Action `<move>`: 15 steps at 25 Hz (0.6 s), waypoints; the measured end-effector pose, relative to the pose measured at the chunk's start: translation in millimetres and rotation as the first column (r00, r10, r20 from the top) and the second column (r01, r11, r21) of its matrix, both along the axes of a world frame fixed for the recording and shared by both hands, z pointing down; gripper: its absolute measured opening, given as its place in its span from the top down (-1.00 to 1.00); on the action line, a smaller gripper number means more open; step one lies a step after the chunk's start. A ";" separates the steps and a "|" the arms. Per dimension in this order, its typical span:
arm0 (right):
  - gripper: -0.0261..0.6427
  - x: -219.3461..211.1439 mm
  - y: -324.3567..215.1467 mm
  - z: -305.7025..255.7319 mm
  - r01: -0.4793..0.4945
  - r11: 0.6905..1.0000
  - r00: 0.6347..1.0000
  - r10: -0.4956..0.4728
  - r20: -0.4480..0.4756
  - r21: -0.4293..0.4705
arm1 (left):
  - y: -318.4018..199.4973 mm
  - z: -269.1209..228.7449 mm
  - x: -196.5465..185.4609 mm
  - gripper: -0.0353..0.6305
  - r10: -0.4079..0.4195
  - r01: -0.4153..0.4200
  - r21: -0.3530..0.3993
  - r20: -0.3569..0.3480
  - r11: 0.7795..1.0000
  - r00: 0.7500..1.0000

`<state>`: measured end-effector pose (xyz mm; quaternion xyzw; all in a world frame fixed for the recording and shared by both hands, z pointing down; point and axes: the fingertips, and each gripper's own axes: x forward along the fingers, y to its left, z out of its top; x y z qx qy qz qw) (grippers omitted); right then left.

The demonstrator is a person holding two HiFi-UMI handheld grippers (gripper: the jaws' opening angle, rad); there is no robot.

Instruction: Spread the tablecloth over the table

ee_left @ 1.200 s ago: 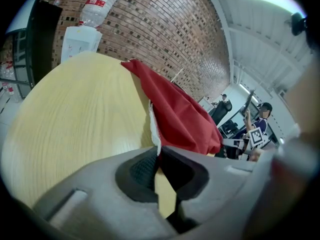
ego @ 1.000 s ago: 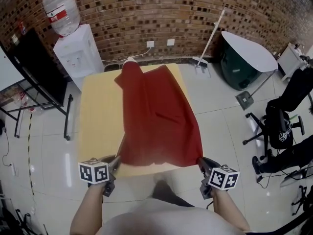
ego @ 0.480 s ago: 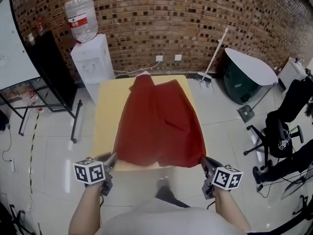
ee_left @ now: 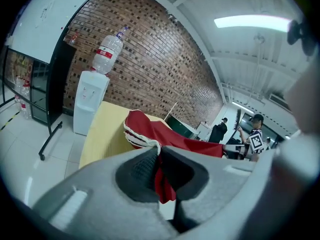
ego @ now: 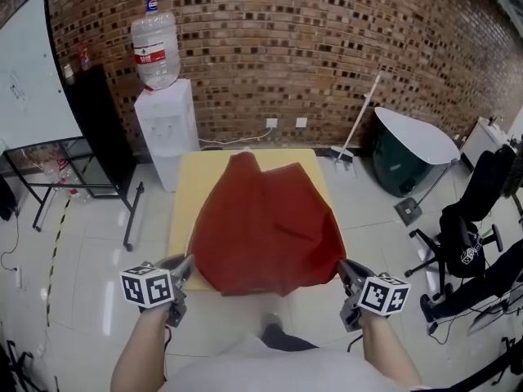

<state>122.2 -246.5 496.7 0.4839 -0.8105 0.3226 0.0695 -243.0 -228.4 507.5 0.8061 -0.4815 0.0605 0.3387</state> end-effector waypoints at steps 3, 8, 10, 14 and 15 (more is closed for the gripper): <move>0.90 -5.5 -18.3 -19.2 0.008 1.000 1.000 -0.008 -0.001 0.030 | -14.0 -14.2 -2.8 0.86 -0.010 0.011 0.024 -0.034 1.000 0.999; 0.90 -12.4 -74.8 -53.4 0.026 0.995 0.999 -0.028 0.019 0.094 | -63.9 -40.0 -3.4 0.85 -0.034 0.037 0.072 -0.037 0.997 0.999; 0.90 -18.3 -104.3 -67.1 0.030 0.993 0.999 -0.033 0.021 0.118 | -93.1 -50.9 -4.4 0.86 -0.033 0.035 0.088 -0.017 0.996 0.999; 0.90 -30.1 -168.4 -98.7 0.040 0.986 0.999 -0.046 0.029 0.163 | -159.0 -85.1 -7.7 0.85 -0.038 0.038 0.136 -0.004 0.990 0.999; 0.90 -32.8 -184.4 -105.6 0.046 0.984 0.998 -0.052 0.029 0.173 | -175.5 -94.6 -8.9 0.85 -0.042 0.041 0.151 0.002 0.988 0.999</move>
